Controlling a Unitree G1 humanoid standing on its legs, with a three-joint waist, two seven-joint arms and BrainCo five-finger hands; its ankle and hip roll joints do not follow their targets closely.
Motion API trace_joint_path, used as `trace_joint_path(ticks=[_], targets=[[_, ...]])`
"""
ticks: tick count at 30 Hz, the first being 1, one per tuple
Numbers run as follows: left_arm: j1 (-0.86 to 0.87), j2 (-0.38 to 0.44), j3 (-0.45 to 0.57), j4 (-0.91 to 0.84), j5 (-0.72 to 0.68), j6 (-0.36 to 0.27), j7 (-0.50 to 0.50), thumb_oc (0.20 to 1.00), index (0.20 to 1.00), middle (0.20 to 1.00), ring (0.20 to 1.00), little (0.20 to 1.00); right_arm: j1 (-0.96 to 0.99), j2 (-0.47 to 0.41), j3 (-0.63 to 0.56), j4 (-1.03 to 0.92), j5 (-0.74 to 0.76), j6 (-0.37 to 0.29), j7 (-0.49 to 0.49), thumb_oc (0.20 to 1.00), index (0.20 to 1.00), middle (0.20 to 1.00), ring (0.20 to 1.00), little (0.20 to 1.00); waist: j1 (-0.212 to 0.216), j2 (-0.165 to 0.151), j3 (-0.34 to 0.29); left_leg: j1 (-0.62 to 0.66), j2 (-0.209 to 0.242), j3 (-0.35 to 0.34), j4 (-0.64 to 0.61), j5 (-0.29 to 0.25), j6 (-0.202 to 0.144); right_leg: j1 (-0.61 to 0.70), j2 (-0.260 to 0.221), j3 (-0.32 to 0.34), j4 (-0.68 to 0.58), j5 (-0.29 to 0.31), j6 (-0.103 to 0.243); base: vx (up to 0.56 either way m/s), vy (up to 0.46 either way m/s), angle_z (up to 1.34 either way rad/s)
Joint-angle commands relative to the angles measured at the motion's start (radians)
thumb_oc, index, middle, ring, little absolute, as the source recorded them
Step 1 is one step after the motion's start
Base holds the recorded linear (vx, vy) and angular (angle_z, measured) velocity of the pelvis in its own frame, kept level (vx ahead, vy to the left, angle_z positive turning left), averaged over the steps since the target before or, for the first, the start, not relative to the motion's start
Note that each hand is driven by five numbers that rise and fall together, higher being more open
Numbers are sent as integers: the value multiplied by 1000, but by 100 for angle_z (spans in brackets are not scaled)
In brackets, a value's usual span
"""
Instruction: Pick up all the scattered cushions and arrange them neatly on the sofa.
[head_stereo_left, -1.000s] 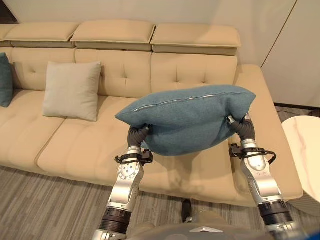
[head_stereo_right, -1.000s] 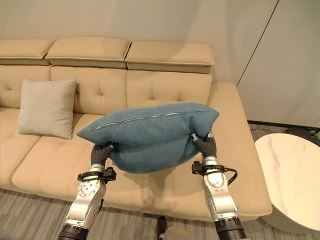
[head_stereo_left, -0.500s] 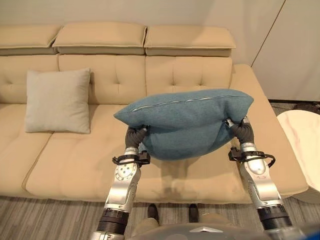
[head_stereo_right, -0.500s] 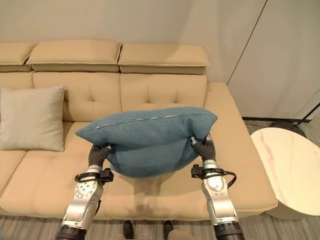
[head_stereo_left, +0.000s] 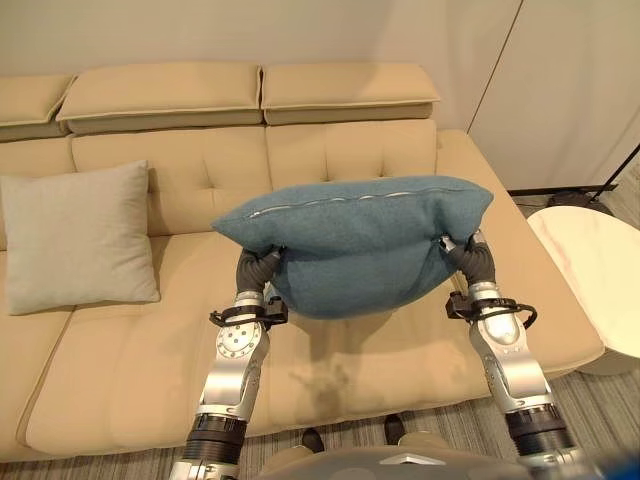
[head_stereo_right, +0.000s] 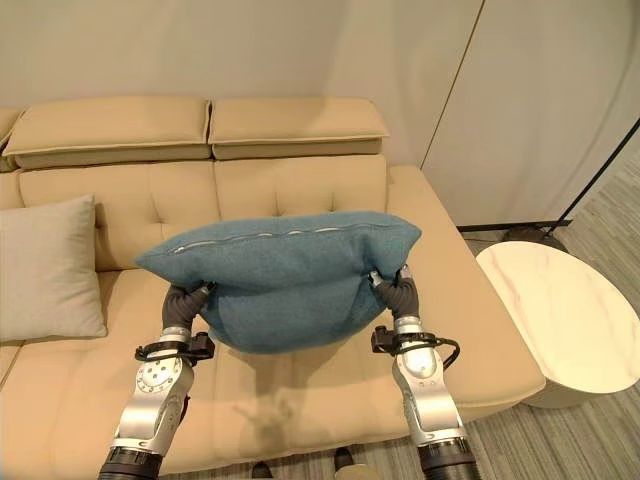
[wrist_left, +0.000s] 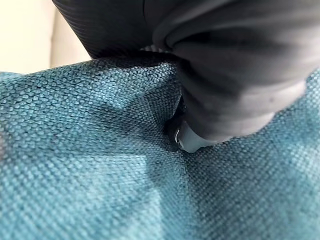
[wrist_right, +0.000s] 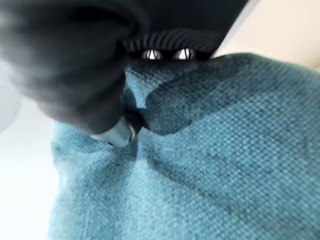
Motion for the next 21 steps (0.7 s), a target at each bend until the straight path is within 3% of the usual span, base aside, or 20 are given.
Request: trace_joint_path(ticks=[1, 6, 11, 18, 21], targets=[[-216, 34, -33, 7, 18, -123, 37, 200, 200, 200, 200, 200, -218, 14, 34, 19, -50, -96, -47, 200, 200, 200, 200, 200, 32, 18, -80, 41, 24, -51, 12, -93, -50, -1, -3, -32, 3, 53, 49, 0, 0, 0], [-373, 64, -54, 91, 6, -145, 91, 200, 200, 200, 200, 200, -389, -2, 92, 113, -74, -103, -130, 200, 200, 200, 200, 200, 38, 31, -48, -54, 27, -72, 12, -72, -56, -79, 2, -38, 3, 53, 43, -125, -28, 7], [-597, 111, -85, 221, -20, -178, 151, 200, 200, 200, 200, 200, -619, -43, 141, 214, -82, -105, -209, 200, 200, 200, 200, 200, 44, 44, 38, -187, 22, -103, 12, -21, -65, -196, 13, -48, 3, 75, 28, -234, -43, 19], [-957, 246, -130, 498, -70, -201, 200, 200, 200, 200, 200, 200, -948, -168, 227, 430, -75, -97, -272, 200, 200, 200, 200, 200, 35, 45, 126, -339, 34, -137, 12, 43, -87, -329, 11, -60, 3, 105, 17, -100, -59, 4], [-1047, 295, -144, 535, -69, -202, 204, 200, 200, 200, 200, 200, -1034, -210, 255, 462, -75, -93, -278, 200, 200, 200, 200, 200, 33, 48, 157, -370, 39, -144, 12, 56, -98, -360, 7, -63, 3, 113, 17, -29, -37, 2]])
